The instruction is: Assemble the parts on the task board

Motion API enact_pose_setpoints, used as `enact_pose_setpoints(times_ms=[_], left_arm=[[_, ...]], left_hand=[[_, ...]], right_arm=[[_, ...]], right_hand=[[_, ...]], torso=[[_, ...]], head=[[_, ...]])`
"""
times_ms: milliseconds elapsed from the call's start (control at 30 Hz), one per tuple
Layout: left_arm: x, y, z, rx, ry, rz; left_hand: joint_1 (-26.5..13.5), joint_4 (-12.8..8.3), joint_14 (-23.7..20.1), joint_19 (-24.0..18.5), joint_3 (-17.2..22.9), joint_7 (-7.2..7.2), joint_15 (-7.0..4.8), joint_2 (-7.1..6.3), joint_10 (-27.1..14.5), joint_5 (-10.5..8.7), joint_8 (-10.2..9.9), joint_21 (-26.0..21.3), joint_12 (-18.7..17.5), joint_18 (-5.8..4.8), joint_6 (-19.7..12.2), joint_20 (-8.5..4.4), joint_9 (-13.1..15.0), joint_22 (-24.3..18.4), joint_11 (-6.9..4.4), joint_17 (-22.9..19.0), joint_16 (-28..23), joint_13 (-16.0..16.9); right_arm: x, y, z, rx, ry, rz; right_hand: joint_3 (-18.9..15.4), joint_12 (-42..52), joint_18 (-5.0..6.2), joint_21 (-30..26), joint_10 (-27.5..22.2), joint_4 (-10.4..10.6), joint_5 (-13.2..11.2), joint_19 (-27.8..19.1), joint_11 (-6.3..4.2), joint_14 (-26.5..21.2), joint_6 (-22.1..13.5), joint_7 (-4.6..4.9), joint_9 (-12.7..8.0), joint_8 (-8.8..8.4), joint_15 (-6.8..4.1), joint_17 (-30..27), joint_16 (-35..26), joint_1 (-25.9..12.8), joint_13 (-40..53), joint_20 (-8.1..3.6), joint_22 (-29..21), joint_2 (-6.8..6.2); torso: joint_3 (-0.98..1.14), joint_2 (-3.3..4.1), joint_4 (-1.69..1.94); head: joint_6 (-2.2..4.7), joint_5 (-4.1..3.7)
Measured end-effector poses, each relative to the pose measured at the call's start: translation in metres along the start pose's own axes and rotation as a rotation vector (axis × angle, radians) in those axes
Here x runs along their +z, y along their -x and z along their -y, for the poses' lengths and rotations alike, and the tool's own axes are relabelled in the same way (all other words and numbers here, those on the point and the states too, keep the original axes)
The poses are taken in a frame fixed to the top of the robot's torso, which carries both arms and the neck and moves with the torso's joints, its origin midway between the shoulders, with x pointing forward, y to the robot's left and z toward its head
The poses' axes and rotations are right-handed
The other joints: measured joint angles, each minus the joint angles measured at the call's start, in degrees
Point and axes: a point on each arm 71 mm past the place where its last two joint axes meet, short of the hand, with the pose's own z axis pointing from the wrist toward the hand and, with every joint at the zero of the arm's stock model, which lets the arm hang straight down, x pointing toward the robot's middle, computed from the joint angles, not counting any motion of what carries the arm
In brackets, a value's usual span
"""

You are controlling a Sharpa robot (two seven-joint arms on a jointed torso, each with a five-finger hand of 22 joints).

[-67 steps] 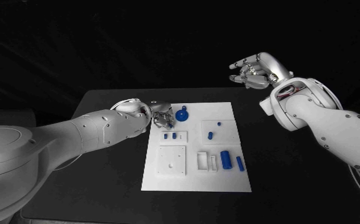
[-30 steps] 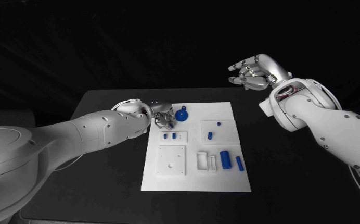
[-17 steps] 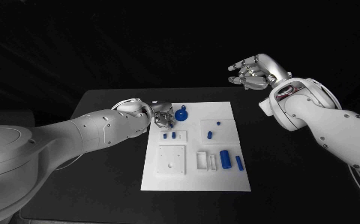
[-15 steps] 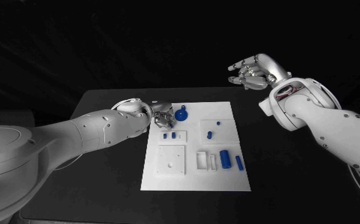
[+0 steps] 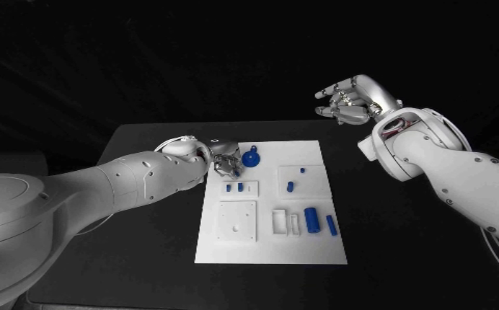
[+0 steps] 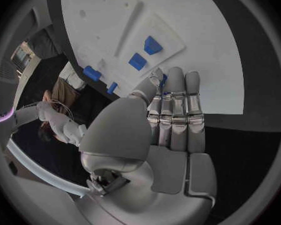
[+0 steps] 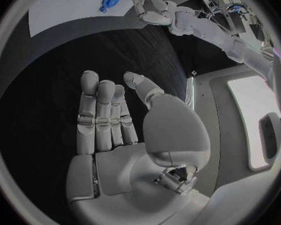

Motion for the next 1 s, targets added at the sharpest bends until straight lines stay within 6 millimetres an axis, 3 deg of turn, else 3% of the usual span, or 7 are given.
enact_pose_setpoints(times_ms=[133, 267, 367, 533, 1000], left_arm=[[0.0006, 0.0, 0.0008, 0.004, -0.002, 0.0], [0.0008, -0.0003, 0.0011, 0.006, -0.001, -0.003], [0.0005, -0.0007, 0.0006, 0.007, 0.0, -0.005], [-0.0002, -0.0013, -0.0004, 0.006, 0.003, -0.006], [-0.003, -0.0029, -0.0042, 0.006, 0.022, -0.009]], left_hand=[[-0.01, 0.0, -0.47, -0.02, 0.0, 0.2, 0.35, 0.01, -0.06, -0.32, 0.0, -0.37, 0.0, -0.03, -0.23, -0.02, 0.0, 0.11, 0.06, 0.0, 0.0, 0.0], [-0.16, -0.09, -2.56, -1.69, -0.09, 0.86, 0.94, 0.17, -1.9, -0.94, 0.24, -1.12, 0.06, -0.42, -3.84, 0.42, 0.08, 0.12, 1.22, -0.08, 0.0, 0.16], [0.13, -0.17, -3.35, -1.88, -0.16, 0.91, 1.1, 0.47, -2.68, -0.95, 0.25, -1.45, 0.18, -0.42, -5.95, 0.62, -0.09, 0.19, 1.44, -0.25, 0.0, 0.07], [-0.32, -0.17, -4.16, -2.18, -0.15, 0.82, 1.3, 0.25, -2.68, -0.94, 0.24, -1.89, 0.18, 0.45, -8.09, 0.92, -0.1, 0.37, 1.45, -0.64, 0.22, 0.03], [-0.42, -0.55, -4.17, -2.17, 0.24, 0.12, 1.29, -0.71, -2.35, -0.94, 0.24, -2.89, 0.22, 0.5, -11.48, 0.92, -0.13, 0.9, 1.12, -1.93, 1.1, 0.08]], right_arm=[[0.0002, -0.0008, -0.0004, 0.001, -0.001, -0.003], [0.0003, -0.001, -0.0003, 0.001, -0.001, -0.003], [0.0002, -0.001, -0.0002, 0.002, -0.002, -0.003], [0.0002, -0.001, 0.0, 0.002, -0.003, -0.003], [-0.0007, -0.0028, 0.0018, 0.004, -0.007, -0.005]], right_hand=[[-0.16, 0.0, 0.0, 0.0, -0.06, -0.16, 0.0, 0.0, -0.06, 0.0, -0.23, 0.21, 0.0, 0.0, 0.0, -0.02, 0.0, 0.0, 0.0, 0.0, 0.0, 0.0], [-0.16, -0.21, -0.01, -0.21, -0.27, -0.16, 0.0, 0.0, 0.13, -0.2, -0.83, 0.41, 0.0, 0.0, 0.2, -0.15, 0.0, 0.0, -0.07, 0.0, 0.0, 0.0], [-0.33, -0.79, -0.02, -0.43, -0.28, 0.01, 0.0, 0.0, 0.13, -0.2, -1.44, 0.63, 0.0, 0.0, 0.2, -0.27, 0.0, 0.0, -0.57, 0.0, -0.01, 0.0], [-0.6, -0.83, -0.02, -0.43, -0.48, 0.28, 0.0, -0.17, 0.14, -0.4, -2.43, 0.79, 0.0, 0.0, 0.4, -0.39, 0.0, 0.0, -1.06, 0.17, -0.01, 0.0], [-1.05, -1.11, -0.03, -0.85, -0.48, 0.42, 0.0, -0.01, 0.15, -0.4, -2.88, 0.84, 0.0, 0.0, 0.4, -0.57, -0.01, 0.0, -1.61, 0.41, -0.01, 0.0]], torso=[[0.0, -0.01, 0.0], [-0.01, 0.0, 0.0], [-0.02, 0.0, 0.0], [-0.07, 0.0, 0.04], [-0.14, 0.06, 0.07]], head=[[0.08, -0.04], [0.09, 0.0], [0.08, 0.04], [0.02, -0.05], [-0.15, -0.04]])
